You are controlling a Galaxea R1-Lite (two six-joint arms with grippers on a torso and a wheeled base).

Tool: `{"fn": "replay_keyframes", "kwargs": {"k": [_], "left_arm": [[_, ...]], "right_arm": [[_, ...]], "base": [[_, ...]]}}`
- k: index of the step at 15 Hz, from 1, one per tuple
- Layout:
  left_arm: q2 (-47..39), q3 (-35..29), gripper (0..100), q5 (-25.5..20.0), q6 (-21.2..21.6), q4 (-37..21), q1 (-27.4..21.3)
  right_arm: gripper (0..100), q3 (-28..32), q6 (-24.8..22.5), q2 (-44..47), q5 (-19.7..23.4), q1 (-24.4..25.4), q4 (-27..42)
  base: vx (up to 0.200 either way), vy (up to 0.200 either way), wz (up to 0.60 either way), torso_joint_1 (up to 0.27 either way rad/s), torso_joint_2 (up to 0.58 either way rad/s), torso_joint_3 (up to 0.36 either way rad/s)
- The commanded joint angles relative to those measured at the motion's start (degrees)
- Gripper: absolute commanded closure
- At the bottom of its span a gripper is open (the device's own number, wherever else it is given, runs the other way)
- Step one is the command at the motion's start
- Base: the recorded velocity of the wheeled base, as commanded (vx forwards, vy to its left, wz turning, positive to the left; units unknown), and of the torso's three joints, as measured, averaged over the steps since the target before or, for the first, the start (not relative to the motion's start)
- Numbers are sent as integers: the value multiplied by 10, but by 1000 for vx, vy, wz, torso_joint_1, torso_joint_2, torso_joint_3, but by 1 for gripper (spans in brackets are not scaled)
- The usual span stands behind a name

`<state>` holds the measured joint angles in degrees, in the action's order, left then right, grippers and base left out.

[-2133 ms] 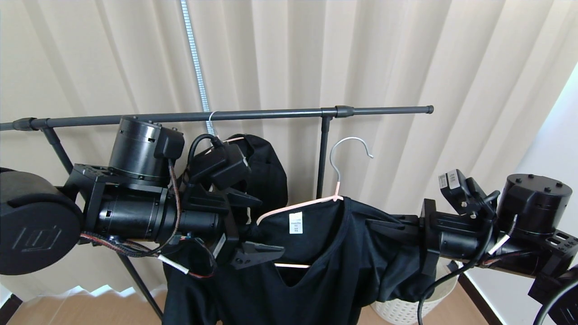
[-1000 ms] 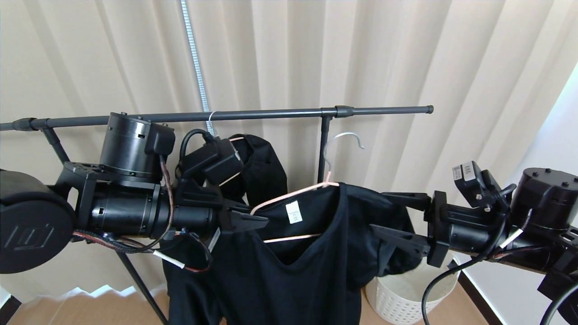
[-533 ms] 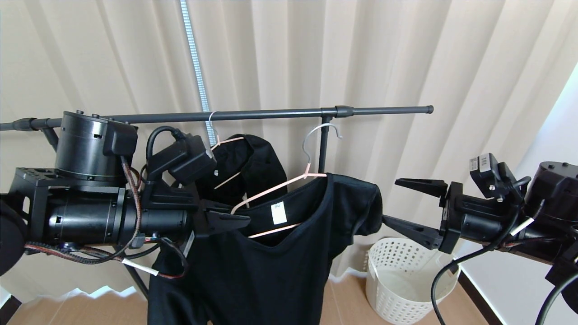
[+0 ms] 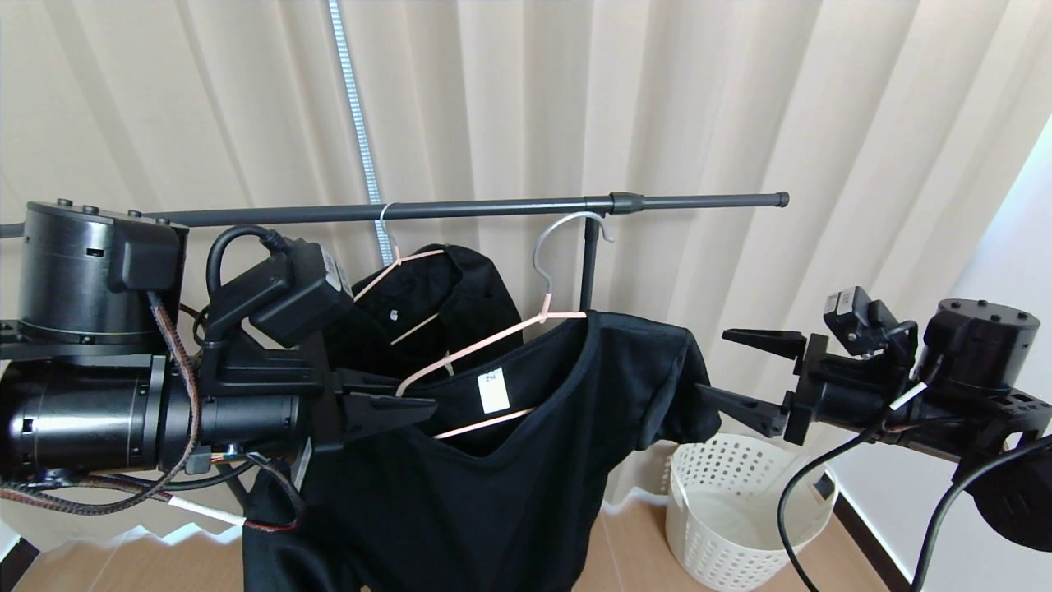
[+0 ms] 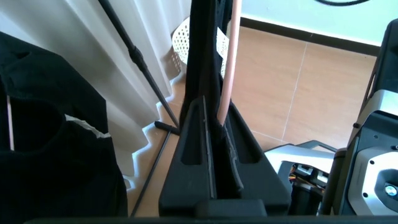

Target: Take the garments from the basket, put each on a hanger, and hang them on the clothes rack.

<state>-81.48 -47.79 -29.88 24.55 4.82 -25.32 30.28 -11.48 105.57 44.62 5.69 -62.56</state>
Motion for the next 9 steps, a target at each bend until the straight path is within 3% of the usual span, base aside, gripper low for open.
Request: {"fn": "replay_keyframes", "kwargs": {"k": [1, 8, 9], "left_arm": [[9, 7, 100, 0, 1, 0, -1], [8, 9, 100, -1, 0, 15, -3], [8, 9, 100, -1, 0, 16, -3]], "right_arm": [[0, 14, -1, 53, -1, -2, 0], [0, 31, -2, 95, -5, -4, 0], [100, 34, -2, 97, -5, -9, 1]], "base": [[0, 0, 0, 0, 0, 0], [0, 0, 0, 0, 0, 0], [0, 0, 0, 0, 0, 0]]}}
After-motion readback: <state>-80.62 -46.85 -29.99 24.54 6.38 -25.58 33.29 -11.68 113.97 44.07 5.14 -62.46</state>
